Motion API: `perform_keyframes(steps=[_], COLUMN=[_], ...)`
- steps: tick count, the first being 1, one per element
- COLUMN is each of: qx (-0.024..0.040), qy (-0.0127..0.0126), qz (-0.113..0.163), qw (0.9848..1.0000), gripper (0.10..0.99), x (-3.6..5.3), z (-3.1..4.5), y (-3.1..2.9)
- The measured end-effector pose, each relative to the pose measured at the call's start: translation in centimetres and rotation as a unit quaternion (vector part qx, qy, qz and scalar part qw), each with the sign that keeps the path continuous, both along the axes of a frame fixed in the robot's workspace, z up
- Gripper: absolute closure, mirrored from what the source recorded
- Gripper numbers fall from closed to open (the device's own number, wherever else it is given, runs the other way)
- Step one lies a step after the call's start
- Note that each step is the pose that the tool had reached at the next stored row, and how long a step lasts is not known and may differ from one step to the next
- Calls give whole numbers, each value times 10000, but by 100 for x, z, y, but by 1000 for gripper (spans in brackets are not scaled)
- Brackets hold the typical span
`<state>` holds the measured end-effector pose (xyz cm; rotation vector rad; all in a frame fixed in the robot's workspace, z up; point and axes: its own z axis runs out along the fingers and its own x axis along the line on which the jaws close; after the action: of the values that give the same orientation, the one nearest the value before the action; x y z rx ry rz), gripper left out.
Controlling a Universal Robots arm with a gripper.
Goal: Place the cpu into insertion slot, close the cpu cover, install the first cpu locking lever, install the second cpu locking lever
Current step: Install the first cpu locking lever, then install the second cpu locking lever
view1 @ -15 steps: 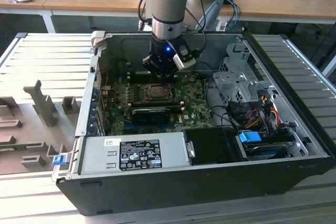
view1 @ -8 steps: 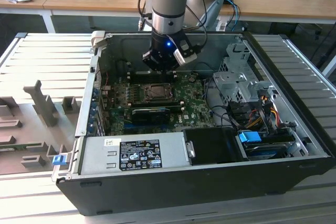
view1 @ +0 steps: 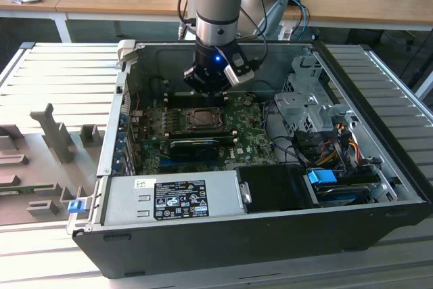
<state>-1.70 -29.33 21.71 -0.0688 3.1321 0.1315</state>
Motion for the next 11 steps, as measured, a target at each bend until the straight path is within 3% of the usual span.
perform_keyframes(steps=[11], qx=[0], qy=[0], qz=[1], qw=[10000], gripper=[980], x=[0], z=[0], y=[-90])
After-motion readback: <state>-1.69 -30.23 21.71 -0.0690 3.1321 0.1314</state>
